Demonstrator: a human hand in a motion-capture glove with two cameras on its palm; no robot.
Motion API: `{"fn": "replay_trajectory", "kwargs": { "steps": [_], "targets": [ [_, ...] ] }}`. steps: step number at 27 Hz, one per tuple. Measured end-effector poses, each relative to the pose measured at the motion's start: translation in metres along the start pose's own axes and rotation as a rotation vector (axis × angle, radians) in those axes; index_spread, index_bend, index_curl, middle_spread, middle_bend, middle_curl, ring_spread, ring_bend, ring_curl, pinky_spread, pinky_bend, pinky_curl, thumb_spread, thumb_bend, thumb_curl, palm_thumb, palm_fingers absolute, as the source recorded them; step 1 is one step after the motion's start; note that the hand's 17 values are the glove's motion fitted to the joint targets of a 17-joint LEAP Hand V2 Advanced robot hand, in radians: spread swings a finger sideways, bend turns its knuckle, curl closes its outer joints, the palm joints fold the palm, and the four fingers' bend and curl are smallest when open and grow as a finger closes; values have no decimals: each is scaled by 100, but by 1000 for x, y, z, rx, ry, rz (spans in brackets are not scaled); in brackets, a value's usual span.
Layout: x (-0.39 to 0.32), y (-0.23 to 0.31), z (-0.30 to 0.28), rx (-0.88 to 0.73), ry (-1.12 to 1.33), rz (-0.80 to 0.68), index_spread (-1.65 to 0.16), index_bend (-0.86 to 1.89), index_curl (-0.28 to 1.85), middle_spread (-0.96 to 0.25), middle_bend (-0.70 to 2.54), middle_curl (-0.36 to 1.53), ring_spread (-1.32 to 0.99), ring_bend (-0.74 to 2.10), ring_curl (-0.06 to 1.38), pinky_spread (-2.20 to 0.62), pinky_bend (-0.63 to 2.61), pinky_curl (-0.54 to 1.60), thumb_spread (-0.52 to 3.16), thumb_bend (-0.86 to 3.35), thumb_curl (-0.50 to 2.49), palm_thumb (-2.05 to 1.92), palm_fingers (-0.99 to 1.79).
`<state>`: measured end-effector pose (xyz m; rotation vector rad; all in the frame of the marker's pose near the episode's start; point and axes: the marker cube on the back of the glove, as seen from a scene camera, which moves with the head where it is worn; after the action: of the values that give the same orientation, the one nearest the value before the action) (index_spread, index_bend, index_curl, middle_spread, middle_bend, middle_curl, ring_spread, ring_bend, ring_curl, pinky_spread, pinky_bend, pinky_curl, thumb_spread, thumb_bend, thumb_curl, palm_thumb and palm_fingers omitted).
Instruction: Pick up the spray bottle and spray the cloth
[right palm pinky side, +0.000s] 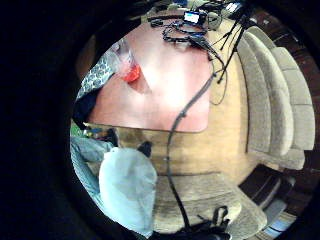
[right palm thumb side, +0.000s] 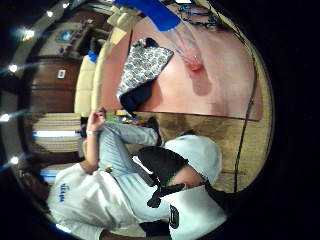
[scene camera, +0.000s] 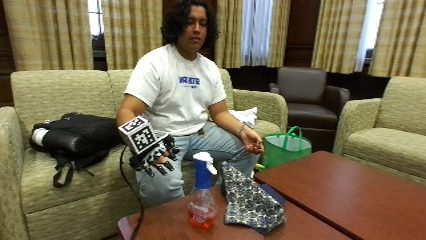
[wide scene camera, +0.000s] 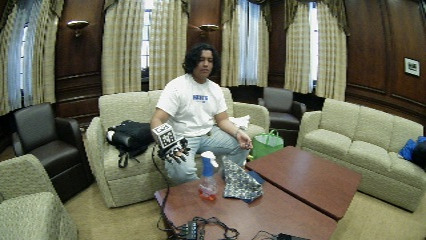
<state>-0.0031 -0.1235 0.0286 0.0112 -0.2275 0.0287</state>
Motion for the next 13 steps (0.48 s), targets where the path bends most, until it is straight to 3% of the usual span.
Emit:
{"fn": "replay_trajectory", "kwargs": {
  "steps": [13],
  "targets": [
    [-15,-92,28,124,-469,140,-41,10,16,-11,30,32,-14,49,28,21,40,32,84,-3,31,35,20]
  ]
}}
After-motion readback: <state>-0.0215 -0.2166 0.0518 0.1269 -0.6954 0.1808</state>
